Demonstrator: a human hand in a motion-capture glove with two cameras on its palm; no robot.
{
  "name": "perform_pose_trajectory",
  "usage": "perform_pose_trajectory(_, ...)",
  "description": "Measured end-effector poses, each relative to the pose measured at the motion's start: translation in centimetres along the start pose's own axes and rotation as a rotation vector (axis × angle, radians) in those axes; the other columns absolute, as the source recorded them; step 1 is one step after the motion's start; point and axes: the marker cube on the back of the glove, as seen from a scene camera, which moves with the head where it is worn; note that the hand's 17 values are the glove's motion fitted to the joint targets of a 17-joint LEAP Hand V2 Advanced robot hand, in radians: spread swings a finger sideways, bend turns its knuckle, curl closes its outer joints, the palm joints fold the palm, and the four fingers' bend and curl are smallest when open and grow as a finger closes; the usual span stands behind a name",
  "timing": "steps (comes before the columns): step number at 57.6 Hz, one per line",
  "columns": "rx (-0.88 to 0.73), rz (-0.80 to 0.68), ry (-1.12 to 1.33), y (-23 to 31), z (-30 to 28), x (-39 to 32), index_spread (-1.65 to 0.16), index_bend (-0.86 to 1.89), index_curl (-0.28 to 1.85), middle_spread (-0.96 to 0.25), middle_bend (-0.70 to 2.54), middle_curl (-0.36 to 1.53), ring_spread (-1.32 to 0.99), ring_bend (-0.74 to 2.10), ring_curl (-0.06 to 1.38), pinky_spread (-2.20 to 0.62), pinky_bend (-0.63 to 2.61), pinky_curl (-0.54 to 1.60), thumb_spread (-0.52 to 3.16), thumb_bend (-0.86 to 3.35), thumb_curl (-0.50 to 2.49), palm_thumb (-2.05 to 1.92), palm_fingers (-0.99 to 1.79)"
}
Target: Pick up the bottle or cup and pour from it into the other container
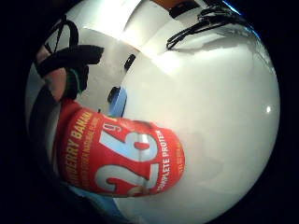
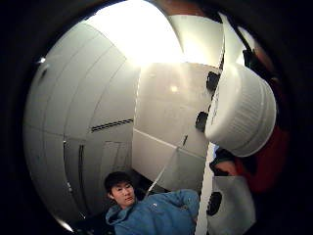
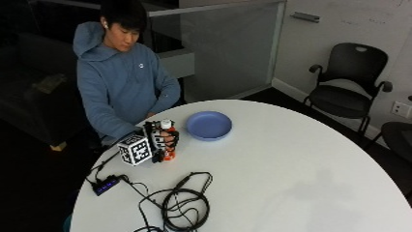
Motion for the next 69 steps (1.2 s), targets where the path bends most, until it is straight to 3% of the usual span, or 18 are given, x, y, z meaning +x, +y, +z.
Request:
perform_pose_trajectory(16, -0.045, 0.003, 0.070, -0.7, 1.9, -1.4, -0.13, 0.14, 0.31, -0.04, 0.37, 0.45, -0.16, 0.49, 0.38, -0.17, 0.58, 0.31, 0.26, -0.03, 0.62, 1.10, 1.09)
perform_pose_trajectory(25, -0.147, -0.039, 0.244, -1.8, 3.9, -4.4, -0.12, 0.13, 0.32, -0.04, 0.36, 0.47, -0.17, 0.47, 0.40, -0.19, 0.55, 0.33, 0.20, -0.04, 0.64, 1.09, 1.11)
perform_pose_trajectory(44, -0.493, -0.084, 0.938, -4.8, 10.9, -10.7, -0.12, 0.14, 0.34, -0.04, 0.34, 0.49, -0.17, 0.45, 0.44, -0.20, 0.51, 0.35, 0.17, -0.04, 0.68, 1.07, 1.13)
perform_pose_trajectory(52, -0.698, -0.065, 1.389, -6.0, 15.6, -12.3, -0.11, 0.13, 0.35, -0.04, 0.33, 0.50, -0.17, 0.44, 0.45, -0.20, 0.50, 0.36, 0.16, -0.04, 0.68, 1.07, 1.13)
perform_pose_trajectory(57, -0.849, -0.145, 1.635, -6.4, 17.6, -12.6, -0.11, 0.13, 0.35, -0.04, 0.33, 0.50, -0.17, 0.44, 0.45, -0.20, 0.50, 0.36, 0.16, -0.04, 0.69, 1.07, 1.13)
perform_pose_trajectory(69, -0.884, -0.039, 1.894, -5.1, 23.8, -12.1, -0.12, 0.13, 0.35, -0.05, 0.32, 0.51, -0.18, 0.43, 0.46, -0.20, 0.50, 0.37, 0.16, -0.04, 0.70, 1.06, 1.13)
